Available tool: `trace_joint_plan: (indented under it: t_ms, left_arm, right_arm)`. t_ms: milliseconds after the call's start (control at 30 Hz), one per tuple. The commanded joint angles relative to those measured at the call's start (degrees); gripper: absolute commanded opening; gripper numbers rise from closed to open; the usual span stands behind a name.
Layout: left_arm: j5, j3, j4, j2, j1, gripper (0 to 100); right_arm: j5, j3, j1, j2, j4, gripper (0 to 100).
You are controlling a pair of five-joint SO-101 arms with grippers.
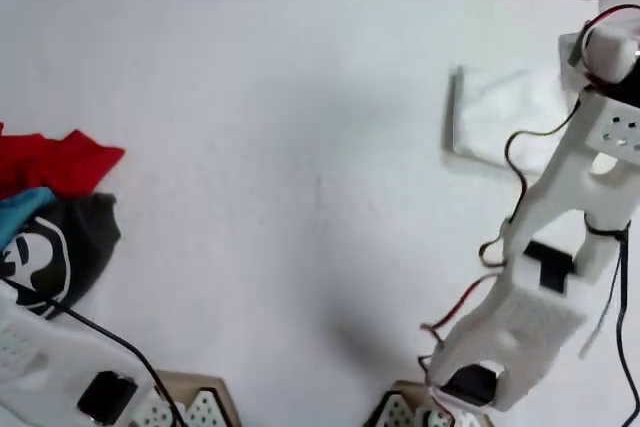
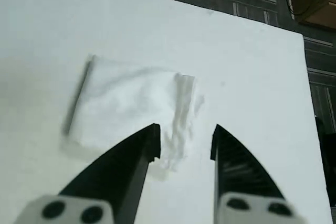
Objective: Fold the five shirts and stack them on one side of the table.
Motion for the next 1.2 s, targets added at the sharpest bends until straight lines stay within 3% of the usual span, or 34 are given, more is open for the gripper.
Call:
trace_joint_plan:
  t_ms: [0,167,300,433,633,933,1100,1167]
  left_arm:
    - [-0.5,-2.3,-1.0,2.8,0.1,26]
    - [-3.2,-2.3,-0.6,8.2,0.9,21]
    - [-3.2,-2.4,0.6,8.5,1.8,1]
    - [-3.2,-2.4,2.9,5.2,4.0,3]
    - [-0.3,-2.3,8.3,-9.1,11.3,3]
    - [4.7,-2.2,10.3,-32.4,30.4,3]
    - [9.4,-1.9,10.1,-41.6,46.0,3]
    - [11.6,-1.8,10.3,-43.5,53.3,3]
  right_arm:
    - [0.4,14.2,-2.9,-16.3,1.4,16.3]
    - [0.0,38.3,-7.6,-35.5,1.4,16.3]
    - [-0.1,61.4,-11.5,-50.0,1.3,16.3]
    - [-0.1,82.5,-13.9,-61.1,-1.5,16.3]
    - [-0.1,112.2,-13.9,-75.1,-15.3,16.3]
    - [0.4,144.9,-6.9,-92.7,-39.7,16.3]
    - [0.4,160.4,-2.1,-99.3,-51.1,16.3]
    - [0.1,161.9,-0.2,-101.8,-51.1,16.3]
